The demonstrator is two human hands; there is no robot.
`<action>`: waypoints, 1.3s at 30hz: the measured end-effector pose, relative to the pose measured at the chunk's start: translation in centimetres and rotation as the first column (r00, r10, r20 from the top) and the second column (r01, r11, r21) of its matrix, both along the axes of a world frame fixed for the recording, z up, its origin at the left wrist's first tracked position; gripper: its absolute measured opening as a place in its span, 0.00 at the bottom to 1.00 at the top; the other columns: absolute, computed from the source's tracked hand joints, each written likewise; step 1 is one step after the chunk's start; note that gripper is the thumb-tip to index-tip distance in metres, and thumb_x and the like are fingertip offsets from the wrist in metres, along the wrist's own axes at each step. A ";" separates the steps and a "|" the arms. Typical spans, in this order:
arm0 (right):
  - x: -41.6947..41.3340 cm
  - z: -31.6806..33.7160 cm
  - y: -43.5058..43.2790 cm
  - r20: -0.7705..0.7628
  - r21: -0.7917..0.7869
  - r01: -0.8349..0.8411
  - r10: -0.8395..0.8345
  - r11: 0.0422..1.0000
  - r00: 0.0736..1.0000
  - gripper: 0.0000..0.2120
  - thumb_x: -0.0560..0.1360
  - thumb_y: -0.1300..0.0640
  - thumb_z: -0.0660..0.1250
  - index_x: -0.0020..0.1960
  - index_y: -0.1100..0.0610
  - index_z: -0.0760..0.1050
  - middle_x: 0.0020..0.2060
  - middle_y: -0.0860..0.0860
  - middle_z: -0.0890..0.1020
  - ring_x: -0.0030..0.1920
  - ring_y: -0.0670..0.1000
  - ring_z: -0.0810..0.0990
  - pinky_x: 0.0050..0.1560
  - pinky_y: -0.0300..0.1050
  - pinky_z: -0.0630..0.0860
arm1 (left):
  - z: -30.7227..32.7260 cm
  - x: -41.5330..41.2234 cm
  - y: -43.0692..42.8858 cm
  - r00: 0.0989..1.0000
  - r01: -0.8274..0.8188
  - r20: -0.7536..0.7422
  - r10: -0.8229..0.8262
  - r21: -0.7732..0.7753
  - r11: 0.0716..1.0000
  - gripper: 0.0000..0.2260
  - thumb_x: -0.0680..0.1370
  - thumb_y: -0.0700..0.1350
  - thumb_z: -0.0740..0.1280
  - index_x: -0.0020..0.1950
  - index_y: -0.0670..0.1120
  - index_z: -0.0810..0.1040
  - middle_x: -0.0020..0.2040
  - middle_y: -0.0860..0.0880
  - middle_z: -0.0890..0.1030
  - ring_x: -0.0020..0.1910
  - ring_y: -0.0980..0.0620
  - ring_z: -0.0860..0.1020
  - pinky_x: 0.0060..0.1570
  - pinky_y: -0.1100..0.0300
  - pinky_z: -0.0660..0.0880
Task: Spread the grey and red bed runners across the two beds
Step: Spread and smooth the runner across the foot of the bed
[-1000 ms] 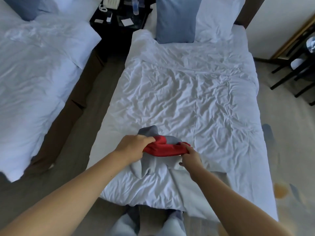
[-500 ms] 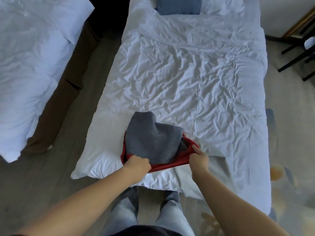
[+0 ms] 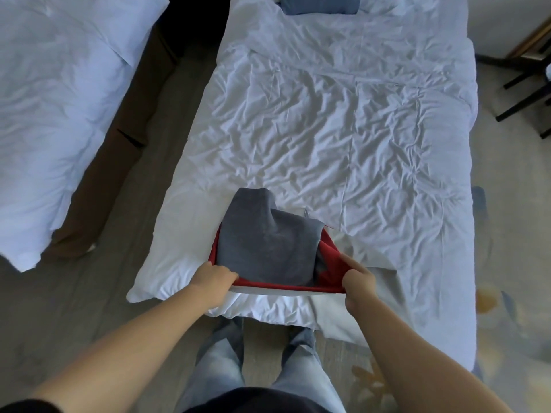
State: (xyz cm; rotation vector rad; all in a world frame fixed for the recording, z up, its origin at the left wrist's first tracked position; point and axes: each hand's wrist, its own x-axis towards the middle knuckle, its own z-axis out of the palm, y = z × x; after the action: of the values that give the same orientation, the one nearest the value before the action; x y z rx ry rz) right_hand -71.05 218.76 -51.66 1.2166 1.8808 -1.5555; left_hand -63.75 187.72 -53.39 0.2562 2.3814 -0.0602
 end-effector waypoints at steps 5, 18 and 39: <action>0.0 0.2 0.2 -0.036 0.140 -0.135 0.141 0.981 0.989 0.27 0.64 0.75 0.52 0.40 0.52 0.84 0.44 0.53 0.84 0.39 0.53 0.79 0.30 0.38 0.75 | -0.1 0.2 -0.8 0.994 -0.098 -0.027 0.102 0.104 0.990 0.13 0.81 0.45 0.65 0.64 0.56 0.76 0.54 0.52 0.81 0.49 0.48 0.79 0.52 0.57 0.77; -4.9 -0.6 0.4 -0.025 0.033 -0.223 0.223 0.974 0.974 0.09 0.77 0.58 0.66 0.51 0.49 0.85 0.49 0.52 0.86 0.51 0.54 0.83 0.49 0.46 0.79 | 1.9 -5.9 -2.5 0.923 -0.292 -0.216 0.317 0.143 0.946 0.13 0.79 0.41 0.64 0.61 0.51 0.69 0.51 0.50 0.77 0.42 0.44 0.80 0.41 0.53 0.78; -33.8 26.2 -5.4 -0.584 0.508 -0.101 0.429 0.855 0.689 0.24 0.78 0.55 0.62 0.74 0.46 0.72 0.67 0.50 0.80 0.60 0.54 0.81 0.63 0.46 0.76 | 30.0 -34.1 -8.5 0.212 0.049 -0.575 0.790 0.814 0.579 0.20 0.71 0.27 0.59 0.50 0.42 0.87 0.54 0.48 0.83 0.55 0.56 0.78 0.61 0.76 0.68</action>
State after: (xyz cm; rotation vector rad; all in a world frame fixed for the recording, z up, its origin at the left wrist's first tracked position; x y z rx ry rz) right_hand -104.80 213.40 -25.47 0.4344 2.8669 -1.5707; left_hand -97.82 179.17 -23.41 -0.2387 3.4595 1.4588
